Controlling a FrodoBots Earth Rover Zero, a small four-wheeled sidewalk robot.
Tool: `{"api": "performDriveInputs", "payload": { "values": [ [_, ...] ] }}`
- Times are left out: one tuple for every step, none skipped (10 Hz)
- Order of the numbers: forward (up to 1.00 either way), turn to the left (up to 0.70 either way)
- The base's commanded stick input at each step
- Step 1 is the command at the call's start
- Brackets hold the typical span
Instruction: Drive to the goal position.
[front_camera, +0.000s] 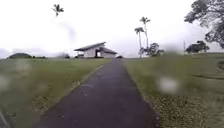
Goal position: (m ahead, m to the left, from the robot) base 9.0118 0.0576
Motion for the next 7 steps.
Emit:
{"api": "performDriveInputs", "payload": {
  "values": [
    [0.7, 0.0],
    [0.7, 0.0],
    [0.7, 0.0],
    [0.7, 0.0],
    [0.7, 0.0],
    [0.7, 0.0],
    [0.7, 0.0]
  ]
}}
